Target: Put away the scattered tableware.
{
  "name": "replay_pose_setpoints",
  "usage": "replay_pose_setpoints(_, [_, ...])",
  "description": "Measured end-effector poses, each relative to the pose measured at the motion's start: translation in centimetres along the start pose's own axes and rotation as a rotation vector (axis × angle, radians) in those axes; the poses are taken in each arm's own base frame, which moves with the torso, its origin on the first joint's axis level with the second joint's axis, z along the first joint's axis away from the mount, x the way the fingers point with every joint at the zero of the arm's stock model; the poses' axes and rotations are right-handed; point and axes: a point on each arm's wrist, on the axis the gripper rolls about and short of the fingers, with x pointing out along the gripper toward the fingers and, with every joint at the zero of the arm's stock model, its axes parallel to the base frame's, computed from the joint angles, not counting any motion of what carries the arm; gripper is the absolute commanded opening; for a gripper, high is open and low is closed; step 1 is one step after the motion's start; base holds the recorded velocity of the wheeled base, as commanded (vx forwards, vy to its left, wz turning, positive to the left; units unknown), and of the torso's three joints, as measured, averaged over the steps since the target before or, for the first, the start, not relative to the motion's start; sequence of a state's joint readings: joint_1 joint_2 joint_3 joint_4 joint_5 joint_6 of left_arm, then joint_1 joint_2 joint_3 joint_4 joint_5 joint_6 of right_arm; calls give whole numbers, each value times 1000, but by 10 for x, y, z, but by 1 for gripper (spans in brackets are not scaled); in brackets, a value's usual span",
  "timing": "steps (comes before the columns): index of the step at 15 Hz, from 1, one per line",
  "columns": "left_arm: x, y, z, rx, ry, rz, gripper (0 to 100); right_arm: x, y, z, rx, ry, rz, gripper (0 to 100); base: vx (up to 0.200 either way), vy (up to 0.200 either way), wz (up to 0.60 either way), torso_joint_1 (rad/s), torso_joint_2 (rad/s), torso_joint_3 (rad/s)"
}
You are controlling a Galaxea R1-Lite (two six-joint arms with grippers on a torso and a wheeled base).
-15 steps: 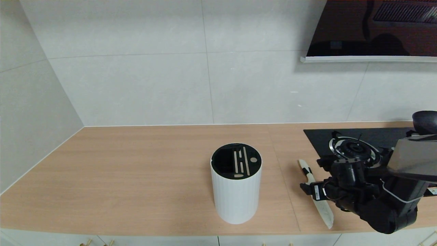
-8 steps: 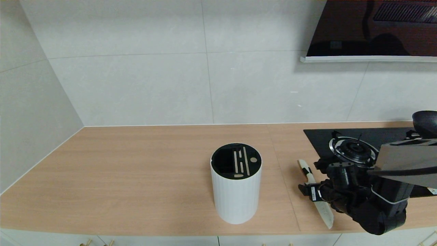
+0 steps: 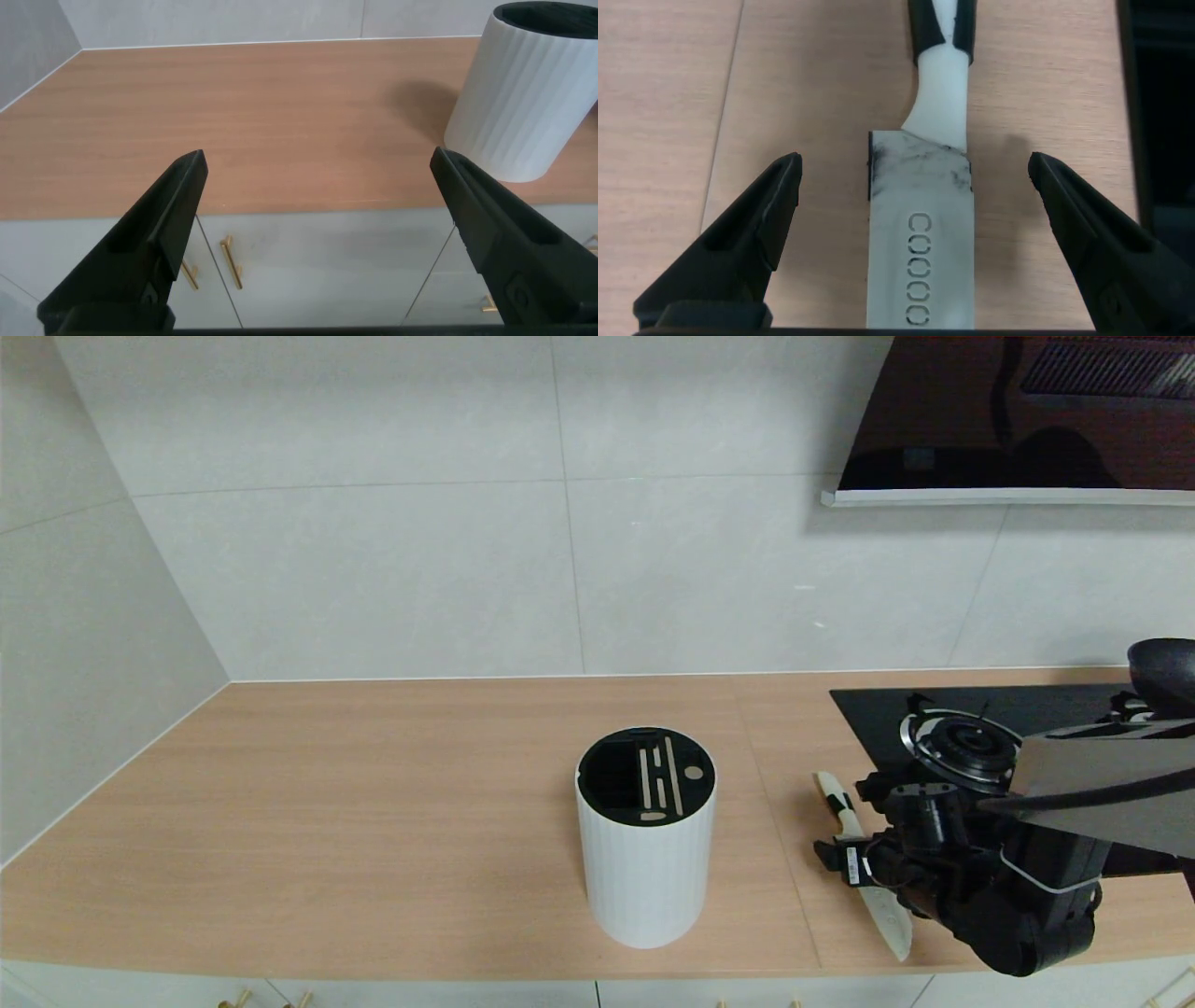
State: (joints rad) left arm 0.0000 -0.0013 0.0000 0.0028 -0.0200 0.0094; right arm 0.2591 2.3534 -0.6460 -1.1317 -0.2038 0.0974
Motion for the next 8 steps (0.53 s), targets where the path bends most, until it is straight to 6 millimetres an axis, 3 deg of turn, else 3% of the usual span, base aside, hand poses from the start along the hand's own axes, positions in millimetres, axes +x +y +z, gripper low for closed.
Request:
replay_pose_setpoints(7, [0, 0, 0, 0, 0, 0, 100, 3, 0, -2, 0, 5, -3, 100, 0, 0, 0, 0, 0, 0])
replay_pose_setpoints(8, [0, 0, 0, 0, 0, 0, 100, 3, 0, -2, 0, 5, -2, 0, 0, 0, 0, 0, 0, 0])
